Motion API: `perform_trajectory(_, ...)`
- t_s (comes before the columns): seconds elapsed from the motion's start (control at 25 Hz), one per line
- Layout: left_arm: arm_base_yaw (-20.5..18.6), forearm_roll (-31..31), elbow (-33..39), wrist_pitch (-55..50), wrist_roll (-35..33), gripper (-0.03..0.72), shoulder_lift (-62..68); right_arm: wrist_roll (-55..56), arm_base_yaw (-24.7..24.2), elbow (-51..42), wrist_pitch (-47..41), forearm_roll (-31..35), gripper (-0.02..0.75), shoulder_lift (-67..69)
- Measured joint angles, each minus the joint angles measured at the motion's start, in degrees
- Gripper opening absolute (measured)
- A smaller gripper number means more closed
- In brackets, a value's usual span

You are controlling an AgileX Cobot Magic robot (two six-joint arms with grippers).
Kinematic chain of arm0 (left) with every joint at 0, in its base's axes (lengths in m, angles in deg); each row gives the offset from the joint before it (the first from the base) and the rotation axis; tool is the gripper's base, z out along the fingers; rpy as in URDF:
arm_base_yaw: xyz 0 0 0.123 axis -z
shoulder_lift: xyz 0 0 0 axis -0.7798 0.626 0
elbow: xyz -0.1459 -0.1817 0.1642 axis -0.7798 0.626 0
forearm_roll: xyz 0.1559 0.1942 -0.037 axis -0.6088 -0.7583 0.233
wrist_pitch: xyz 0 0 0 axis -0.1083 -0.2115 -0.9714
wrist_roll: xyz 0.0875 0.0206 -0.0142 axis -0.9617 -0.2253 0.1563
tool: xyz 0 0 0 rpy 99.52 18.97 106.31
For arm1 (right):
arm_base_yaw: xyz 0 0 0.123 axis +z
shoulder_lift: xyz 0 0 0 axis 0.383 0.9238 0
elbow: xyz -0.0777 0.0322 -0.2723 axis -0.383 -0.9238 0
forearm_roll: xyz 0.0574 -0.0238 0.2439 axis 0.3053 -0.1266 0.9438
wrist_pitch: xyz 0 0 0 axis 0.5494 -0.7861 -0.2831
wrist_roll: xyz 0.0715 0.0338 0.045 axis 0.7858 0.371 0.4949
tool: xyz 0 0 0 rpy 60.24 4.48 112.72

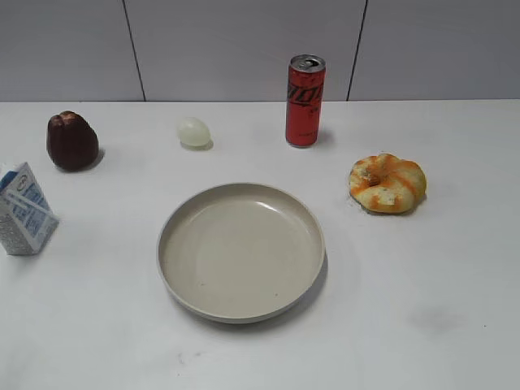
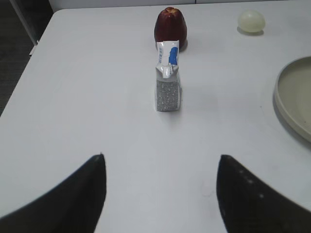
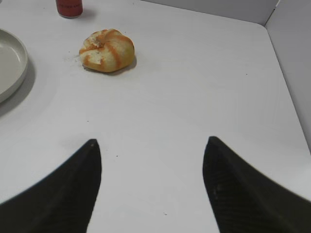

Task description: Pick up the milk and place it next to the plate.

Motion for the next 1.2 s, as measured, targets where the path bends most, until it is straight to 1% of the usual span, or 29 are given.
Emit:
perform_trajectory(0.64,0.00,0.00,0.00,0.00,0.03,0.516,0.00,0.00,0.00,0.00,0.00,0.00,0.497,0.00)
perform_trajectory(0.88,0.00,-0.06,0.00,0.28,0.09,0.498,0.15,0.00,0.00,0.00,0.00,0.00,0.497,0.00)
perform_trajectory(1.04,0.00,-0.10,-0.53,1.49,0.06,0.496,5.32,0.00,0.00,0.00,0.00,0.00,0.497,0.00)
perform_trajectory(1.2,0.00,1.24,-2.48,6.84,0.06,0.507,16.73,0.00,0.00,0.00,0.00,0.00,0.497,0.00)
